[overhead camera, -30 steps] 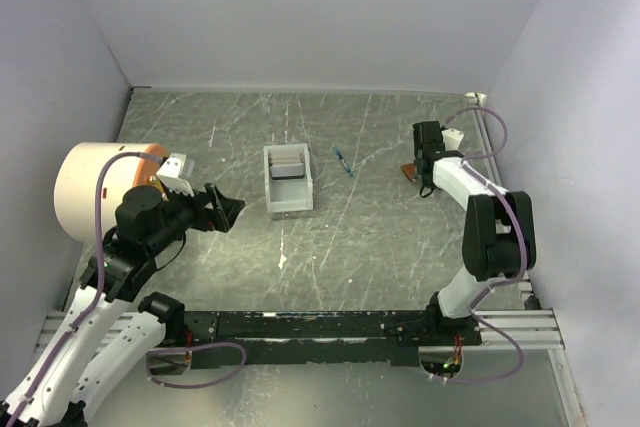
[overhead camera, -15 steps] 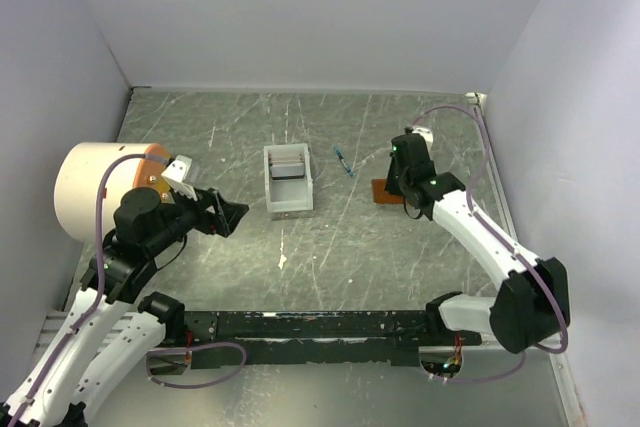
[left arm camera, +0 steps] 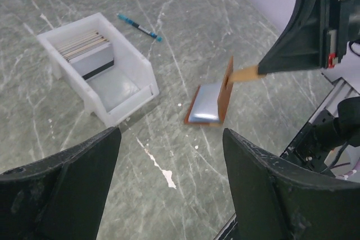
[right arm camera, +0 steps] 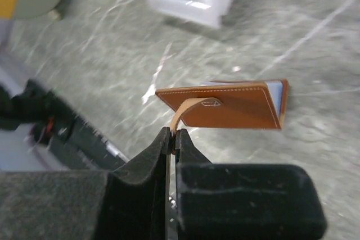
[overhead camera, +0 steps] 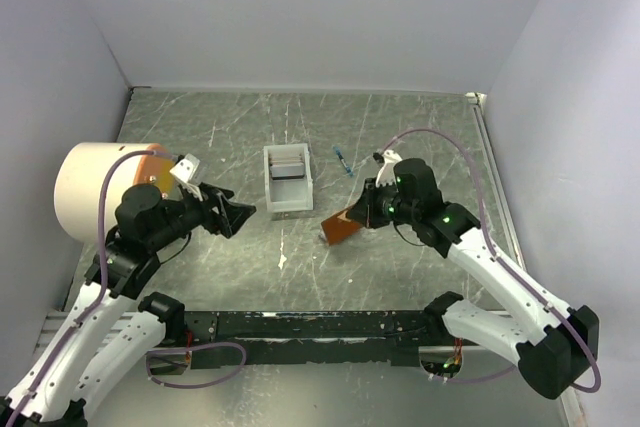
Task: Put the credit cards into the card holder
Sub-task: Open the card holder at the center of the board.
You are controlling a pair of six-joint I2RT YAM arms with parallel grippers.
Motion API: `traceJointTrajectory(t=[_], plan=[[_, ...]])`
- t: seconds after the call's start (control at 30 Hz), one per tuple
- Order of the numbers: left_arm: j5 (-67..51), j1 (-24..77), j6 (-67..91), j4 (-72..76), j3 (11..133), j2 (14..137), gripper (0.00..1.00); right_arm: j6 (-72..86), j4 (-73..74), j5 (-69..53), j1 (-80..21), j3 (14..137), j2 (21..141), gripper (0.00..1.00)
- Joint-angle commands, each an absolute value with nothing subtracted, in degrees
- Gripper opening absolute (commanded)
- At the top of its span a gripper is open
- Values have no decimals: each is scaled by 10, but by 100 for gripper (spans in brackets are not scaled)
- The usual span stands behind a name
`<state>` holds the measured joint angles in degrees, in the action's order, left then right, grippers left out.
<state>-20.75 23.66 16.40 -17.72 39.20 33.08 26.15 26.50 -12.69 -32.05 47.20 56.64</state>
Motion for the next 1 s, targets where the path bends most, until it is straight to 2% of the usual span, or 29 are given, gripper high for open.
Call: traceJointTrajectory(t=[0.0, 0.1, 0.3, 0.57, 0.8, 0.97], plan=[[-252, 231, 173, -128, 393, 348, 84, 253, 213, -305, -333, 433, 556, 0], [-295, 231, 182, -120, 395, 380, 78, 250, 236, -316, -333, 418, 569, 0], [-327, 237, 171, -143, 404, 426, 75, 354, 375, -41, -333, 441, 590, 0], [-268, 274, 178, -124, 398, 448, 67, 483, 430, 141, -332, 389, 560, 0], [-195, 343, 218, -106, 402, 513, 63, 597, 483, 245, -332, 402, 545, 0], [-159, 393, 256, -49, 384, 548, 61, 596, 470, 239, -332, 400, 567, 0]])
